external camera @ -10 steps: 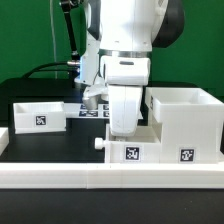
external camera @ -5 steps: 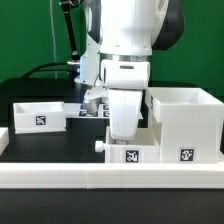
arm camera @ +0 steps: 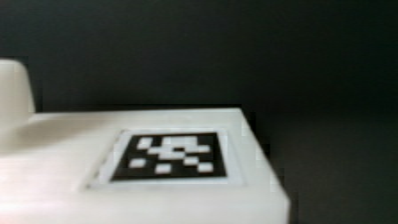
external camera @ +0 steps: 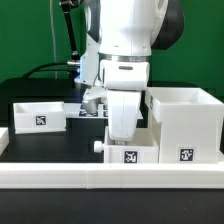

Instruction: Assemble drawer

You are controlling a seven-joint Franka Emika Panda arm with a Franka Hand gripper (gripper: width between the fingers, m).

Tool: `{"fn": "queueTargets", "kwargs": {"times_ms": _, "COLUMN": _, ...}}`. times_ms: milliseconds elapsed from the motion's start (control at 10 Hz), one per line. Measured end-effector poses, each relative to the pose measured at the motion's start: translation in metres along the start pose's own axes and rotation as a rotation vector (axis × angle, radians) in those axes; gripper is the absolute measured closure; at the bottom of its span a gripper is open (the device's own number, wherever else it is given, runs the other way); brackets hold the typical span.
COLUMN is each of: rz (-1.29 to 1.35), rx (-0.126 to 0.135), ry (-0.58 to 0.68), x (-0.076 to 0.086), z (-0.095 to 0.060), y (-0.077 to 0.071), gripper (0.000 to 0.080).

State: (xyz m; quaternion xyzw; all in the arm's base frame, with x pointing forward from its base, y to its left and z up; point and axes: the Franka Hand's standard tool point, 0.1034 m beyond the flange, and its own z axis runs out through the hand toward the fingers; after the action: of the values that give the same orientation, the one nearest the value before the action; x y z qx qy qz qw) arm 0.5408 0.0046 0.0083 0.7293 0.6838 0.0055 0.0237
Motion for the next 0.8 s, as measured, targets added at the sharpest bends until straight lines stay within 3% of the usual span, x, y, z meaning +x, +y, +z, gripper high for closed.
{"fn": "queueTargets", "kwargs": {"times_ms": 200, "rz": -0.008, "rx": 0.001, "ry": -0.002, "x": 0.0011, "z": -0.0001, "y": 0.0001, "gripper": 0.0758}}
{"fn": "queueTargets", "kwargs": {"times_ms": 400, "rz": 0.004, "rx": -0.020, "ry": 0.002, "x": -0.0034, "z": -0.0008, "y": 0.0023, "gripper": 0.0758}}
{"fn": "queueTargets", "kwargs": {"times_ms": 800, "rz": -0.021, "rx": -0.018, "ry": -0.002, "x": 0.0005, "z": -0.0002, "y": 0.0011, "gripper": 0.0758}}
